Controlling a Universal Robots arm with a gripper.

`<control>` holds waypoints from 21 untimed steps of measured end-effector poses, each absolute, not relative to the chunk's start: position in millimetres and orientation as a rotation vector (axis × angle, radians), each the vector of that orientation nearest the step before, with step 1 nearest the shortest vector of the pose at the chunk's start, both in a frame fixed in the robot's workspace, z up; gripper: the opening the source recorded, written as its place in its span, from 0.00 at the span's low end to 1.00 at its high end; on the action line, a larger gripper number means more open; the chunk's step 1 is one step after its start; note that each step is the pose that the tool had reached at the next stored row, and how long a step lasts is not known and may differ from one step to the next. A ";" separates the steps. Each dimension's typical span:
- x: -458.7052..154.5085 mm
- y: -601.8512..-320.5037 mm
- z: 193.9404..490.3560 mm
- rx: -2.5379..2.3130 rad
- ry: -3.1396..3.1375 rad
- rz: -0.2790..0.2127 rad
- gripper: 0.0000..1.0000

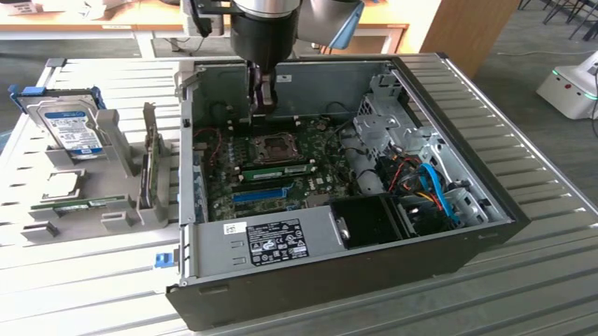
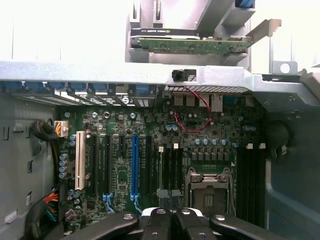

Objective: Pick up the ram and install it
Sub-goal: 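Press down the ram until it locks into place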

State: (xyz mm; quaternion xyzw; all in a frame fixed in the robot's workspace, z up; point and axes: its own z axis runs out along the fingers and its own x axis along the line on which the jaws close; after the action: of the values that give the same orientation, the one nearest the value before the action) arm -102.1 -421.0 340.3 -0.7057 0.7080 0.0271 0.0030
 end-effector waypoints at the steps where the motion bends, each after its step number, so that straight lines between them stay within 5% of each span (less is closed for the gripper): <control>1: -102.1 -421.0 341.5 -2.213 2.220 0.085 0.11; 21: -91.6 -421.0 345.4 -2.215 2.222 0.087 0.11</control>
State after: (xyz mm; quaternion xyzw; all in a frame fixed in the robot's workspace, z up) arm -91.6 -421.0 345.4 -0.7057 0.7080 0.0277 0.0017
